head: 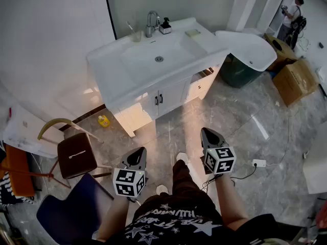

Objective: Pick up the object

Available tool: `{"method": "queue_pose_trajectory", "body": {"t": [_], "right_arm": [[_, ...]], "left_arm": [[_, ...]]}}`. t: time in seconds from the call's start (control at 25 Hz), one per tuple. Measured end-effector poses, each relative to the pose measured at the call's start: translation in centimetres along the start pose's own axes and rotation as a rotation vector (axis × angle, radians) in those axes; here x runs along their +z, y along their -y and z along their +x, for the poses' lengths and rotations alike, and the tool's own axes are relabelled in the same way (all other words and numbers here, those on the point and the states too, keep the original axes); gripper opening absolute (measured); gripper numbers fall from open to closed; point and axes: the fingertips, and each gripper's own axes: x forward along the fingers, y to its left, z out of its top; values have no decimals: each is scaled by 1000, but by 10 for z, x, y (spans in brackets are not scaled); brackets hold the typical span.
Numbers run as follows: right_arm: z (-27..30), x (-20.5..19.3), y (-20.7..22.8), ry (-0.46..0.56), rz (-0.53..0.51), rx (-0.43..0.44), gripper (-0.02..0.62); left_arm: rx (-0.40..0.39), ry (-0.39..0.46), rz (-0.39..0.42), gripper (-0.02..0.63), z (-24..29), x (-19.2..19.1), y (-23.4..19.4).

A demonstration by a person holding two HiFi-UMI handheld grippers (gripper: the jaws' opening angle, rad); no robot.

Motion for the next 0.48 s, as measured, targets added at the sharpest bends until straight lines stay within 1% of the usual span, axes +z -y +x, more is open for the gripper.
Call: {"method": "queue_pose_trajectory", "body": {"t": [0.28,0.48], "right_arm": [[-24,-16,-8,1,10,0,12],[-26,-21,-5,9,27,-16,12]], "left_arm": [[-35,24,3,15,-16,-7,23],[-41,24,11,15,-14,-10,26]]}}
